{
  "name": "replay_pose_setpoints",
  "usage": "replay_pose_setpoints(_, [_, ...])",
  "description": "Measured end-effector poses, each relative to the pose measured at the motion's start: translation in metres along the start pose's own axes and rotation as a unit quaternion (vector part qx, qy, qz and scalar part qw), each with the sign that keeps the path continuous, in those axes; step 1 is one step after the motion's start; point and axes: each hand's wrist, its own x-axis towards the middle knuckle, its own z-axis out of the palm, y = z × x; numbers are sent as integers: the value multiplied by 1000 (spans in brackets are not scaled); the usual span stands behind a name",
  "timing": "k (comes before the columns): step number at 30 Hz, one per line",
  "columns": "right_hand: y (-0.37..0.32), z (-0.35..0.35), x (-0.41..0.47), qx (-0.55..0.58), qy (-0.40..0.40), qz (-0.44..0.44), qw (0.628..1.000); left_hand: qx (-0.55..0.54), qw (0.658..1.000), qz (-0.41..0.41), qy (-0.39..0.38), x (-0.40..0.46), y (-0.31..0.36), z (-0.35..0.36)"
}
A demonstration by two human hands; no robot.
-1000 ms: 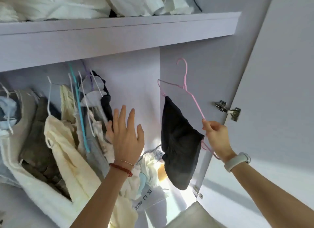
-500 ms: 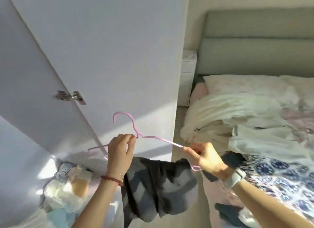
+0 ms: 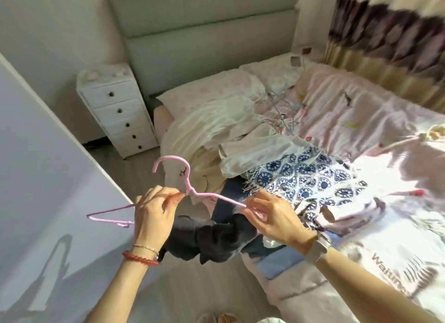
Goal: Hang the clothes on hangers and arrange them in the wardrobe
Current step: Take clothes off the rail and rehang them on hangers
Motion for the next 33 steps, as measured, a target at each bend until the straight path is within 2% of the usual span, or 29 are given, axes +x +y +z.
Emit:
replay_pose_setpoints(3, [-17, 6, -9, -35, 20, 19, 999, 23, 997, 77, -21, 15, 9, 6])
replay_pose_setpoints(6, [-33, 8, -16, -15, 116, 68, 991, 12, 991, 128, -32, 23, 17, 12])
replay_pose_setpoints(11, [-49, -6, -29, -25, 212, 93, 972, -90, 975, 191, -73, 30, 30, 27])
replay_pose_setpoints(17, [-61, -25, -45, -75, 231, 106, 964, -222, 950, 158, -152, 30, 45, 44])
replay_pose_setpoints(21, [-68, -26, -34, -81, 223, 122, 964, -259, 941, 126, -177, 38, 41, 43])
replay_pose_setpoints(25, [-72, -26, -6, -28, 223, 122, 967, -254, 945, 146, -142, 65, 35, 35])
replay_pose_setpoints(29, [-66, -28, 31, 63, 247, 111, 961, -197, 958, 196, -74, 105, 35, 31])
replay_pose_setpoints(33, [-47, -30, 82, 213, 298, 115, 923, -115, 978, 168, 41, 158, 47, 39])
